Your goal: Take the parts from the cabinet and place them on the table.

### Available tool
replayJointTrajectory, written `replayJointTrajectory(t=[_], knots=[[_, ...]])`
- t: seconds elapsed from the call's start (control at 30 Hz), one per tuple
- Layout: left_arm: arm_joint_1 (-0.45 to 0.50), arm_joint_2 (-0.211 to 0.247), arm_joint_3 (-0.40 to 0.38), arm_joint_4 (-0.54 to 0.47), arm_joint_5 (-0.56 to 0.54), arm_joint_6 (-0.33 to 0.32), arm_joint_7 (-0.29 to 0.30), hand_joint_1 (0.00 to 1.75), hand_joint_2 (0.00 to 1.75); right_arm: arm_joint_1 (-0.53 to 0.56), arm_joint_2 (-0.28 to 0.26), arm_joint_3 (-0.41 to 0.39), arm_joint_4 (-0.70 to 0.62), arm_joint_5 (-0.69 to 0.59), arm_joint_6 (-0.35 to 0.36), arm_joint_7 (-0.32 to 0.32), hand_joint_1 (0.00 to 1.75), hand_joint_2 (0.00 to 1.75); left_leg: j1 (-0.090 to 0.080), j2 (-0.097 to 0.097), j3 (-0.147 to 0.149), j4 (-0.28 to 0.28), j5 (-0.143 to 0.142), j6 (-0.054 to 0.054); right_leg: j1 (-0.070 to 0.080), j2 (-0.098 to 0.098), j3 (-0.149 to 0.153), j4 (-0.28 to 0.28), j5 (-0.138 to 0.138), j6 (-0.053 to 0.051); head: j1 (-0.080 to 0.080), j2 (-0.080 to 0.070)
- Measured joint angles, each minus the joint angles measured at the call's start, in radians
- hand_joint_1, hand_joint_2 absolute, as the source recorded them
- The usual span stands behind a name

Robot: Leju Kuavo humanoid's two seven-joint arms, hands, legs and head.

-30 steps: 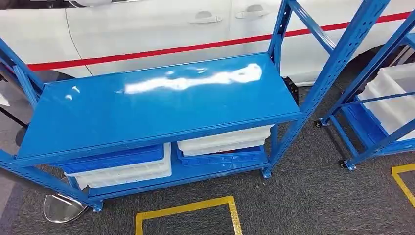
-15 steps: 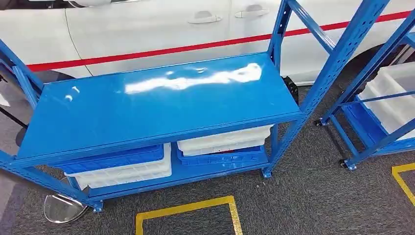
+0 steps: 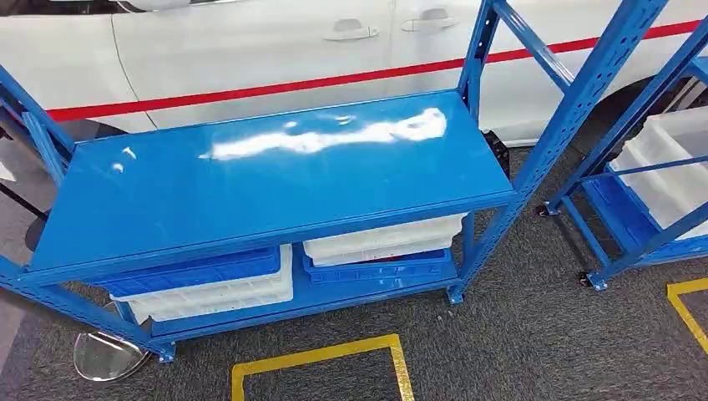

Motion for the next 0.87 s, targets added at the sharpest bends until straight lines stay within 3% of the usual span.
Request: replayJointTrajectory(t=[0.2,0.23,0.27,0.87], knots=[[0.018,0.013,-0.115,-0.012,0.114,-0.005,0.021,0.0,1.75,0.014,-0.013,0.106,-0.013,-0.122,0.01,0.0,0.0,1.75,0.0,0.0,0.0,0.0,0.0,0.0,0.0,0.0,0.0,0.0,0.0,0.0,0.0,0.0],[0.021,0.015,-0.139,-0.014,0.137,-0.008,0.025,0.0,0.0,0.016,-0.016,0.128,-0.016,-0.147,0.01,0.0,0.0,1.75,0.0,0.0,0.0,0.0,0.0,0.0,0.0,0.0,0.0,0.0,0.0,0.0,0.0,0.0],[0.025,0.018,-0.158,-0.018,0.156,-0.01,0.028,0.0,0.0,0.018,-0.017,0.145,-0.019,-0.167,0.01,0.0,0.0,0.0,0.0,0.0,0.0,0.0,0.0,0.0,0.0,0.0,0.0,0.0,0.0,0.0,0.0,0.0],[0.078,0.058,-0.511,-0.061,0.5,-0.036,0.092,0.0,0.0,0.061,-0.056,0.471,-0.059,-0.534,0.017,0.0,0.0,0.0,0.0,0.0,0.0,0.0,0.0,0.0,0.0,0.0,0.0,0.0,0.0,0.0,0.0,0.0]])
